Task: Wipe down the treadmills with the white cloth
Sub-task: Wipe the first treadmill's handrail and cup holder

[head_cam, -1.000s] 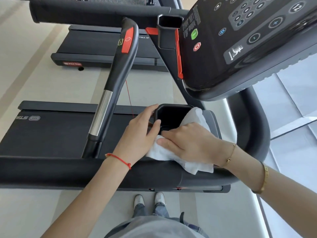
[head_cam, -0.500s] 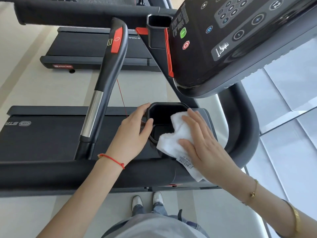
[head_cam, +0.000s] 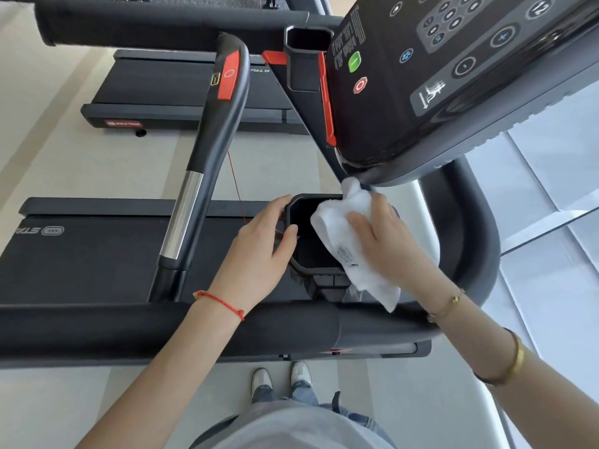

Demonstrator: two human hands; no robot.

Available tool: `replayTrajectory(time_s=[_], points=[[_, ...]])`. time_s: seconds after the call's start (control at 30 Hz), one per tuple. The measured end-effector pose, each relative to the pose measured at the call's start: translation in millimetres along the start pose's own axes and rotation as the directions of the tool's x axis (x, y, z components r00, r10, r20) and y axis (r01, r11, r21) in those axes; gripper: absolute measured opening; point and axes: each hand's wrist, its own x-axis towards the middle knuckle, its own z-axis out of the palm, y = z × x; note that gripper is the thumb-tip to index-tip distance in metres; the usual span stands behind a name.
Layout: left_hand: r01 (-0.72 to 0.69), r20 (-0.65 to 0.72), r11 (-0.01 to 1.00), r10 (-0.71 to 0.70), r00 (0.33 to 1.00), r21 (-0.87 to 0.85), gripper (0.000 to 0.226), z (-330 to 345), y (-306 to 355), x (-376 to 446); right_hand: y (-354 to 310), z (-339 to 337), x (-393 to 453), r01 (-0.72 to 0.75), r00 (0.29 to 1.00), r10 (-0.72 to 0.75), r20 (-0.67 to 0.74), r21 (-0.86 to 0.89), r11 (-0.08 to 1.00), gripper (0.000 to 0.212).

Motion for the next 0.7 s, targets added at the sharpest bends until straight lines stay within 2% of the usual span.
replayTrajectory(time_s=[0.13,0.27,0.37,0.47,0.6,0.7], points=[[0.001,-0.003,1.000,-0.001,1.000,-0.005,0.047,0.0,1.5,-0.2,12.2,-0.8,-26.0,0.012,0.997,-0.018,0.076,0.068,0.998,0.041],[0.002,-0.010,1.000,-0.002,1.000,-0.008,0.046,0.3,1.3,-0.4,16.6,-1.5,-31.2,0.004,0.996,-0.013,0.093,0.088,0.996,0.040],[0.000,-0.007,1.000,0.000,1.000,-0.008,0.046,0.5,1.8,-0.8,5.0,-6.1,-2.8,0.088,0.994,-0.083,0.068,-0.079,0.993,0.049],[0.002,-0.007,1.000,-0.003,1.000,-0.017,0.046,-0.4,3.0,-0.3,2.0,-8.5,12.0,0.199,0.980,-0.181,0.086,-0.344,0.918,0.055],[0.011,-0.006,1.000,-0.011,1.000,-0.018,0.046,-0.6,3.2,-1.2,4.9,-16.5,7.5,0.379,0.925,-0.362,0.117,-0.345,0.859,0.061],[0.012,-0.009,1.000,-0.012,1.000,-0.012,0.045,-0.6,2.9,-0.3,1.2,-23.1,19.5,0.514,0.858,-0.466,0.219,-0.409,0.754,0.059]])
